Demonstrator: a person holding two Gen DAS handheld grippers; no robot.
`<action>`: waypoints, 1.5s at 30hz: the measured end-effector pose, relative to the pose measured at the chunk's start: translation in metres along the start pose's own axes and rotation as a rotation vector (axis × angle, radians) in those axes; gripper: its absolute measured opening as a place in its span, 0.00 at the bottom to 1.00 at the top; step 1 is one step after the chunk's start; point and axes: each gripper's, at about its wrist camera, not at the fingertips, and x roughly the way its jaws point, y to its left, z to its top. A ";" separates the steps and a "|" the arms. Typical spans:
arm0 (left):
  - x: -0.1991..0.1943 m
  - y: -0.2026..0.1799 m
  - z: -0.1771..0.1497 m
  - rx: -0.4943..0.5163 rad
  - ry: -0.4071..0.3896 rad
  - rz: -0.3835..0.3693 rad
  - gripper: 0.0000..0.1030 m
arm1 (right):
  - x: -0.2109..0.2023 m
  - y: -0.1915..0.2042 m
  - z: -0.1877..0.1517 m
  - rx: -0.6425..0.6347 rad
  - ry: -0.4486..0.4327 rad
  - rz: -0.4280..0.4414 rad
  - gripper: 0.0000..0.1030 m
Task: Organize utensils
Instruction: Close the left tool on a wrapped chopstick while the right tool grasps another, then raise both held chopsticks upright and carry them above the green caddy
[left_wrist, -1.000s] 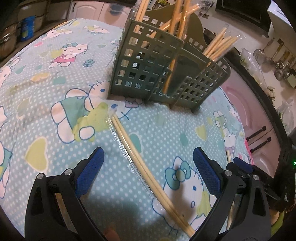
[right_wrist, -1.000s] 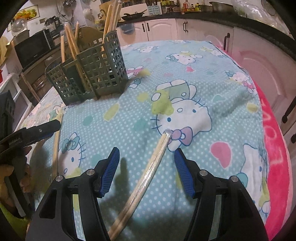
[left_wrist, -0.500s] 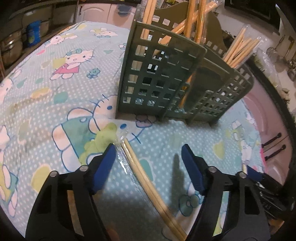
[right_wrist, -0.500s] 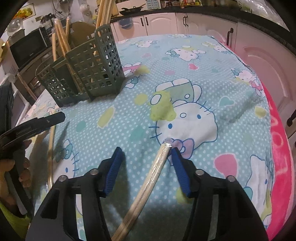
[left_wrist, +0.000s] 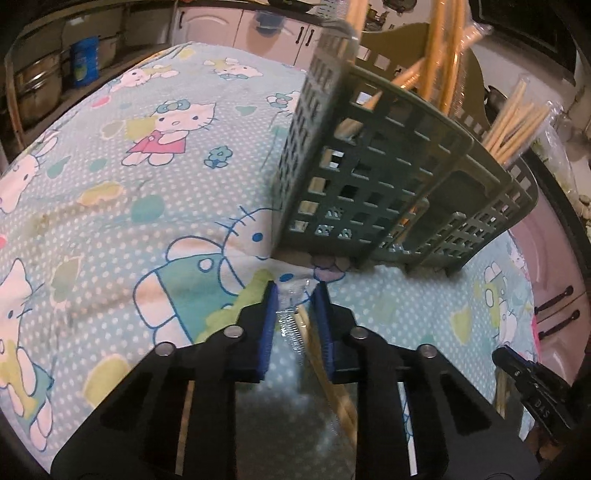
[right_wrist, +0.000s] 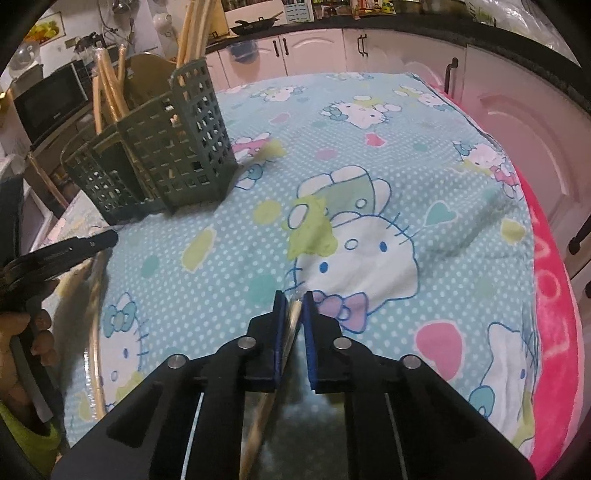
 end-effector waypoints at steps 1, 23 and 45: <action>-0.001 0.002 -0.001 -0.007 0.001 -0.010 0.09 | -0.002 0.001 0.000 0.001 -0.003 0.006 0.08; -0.083 0.005 0.004 0.049 -0.145 -0.122 0.03 | -0.063 0.067 0.014 -0.138 -0.153 0.140 0.07; -0.157 -0.007 0.030 0.159 -0.315 -0.152 0.03 | -0.115 0.137 0.044 -0.236 -0.337 0.244 0.06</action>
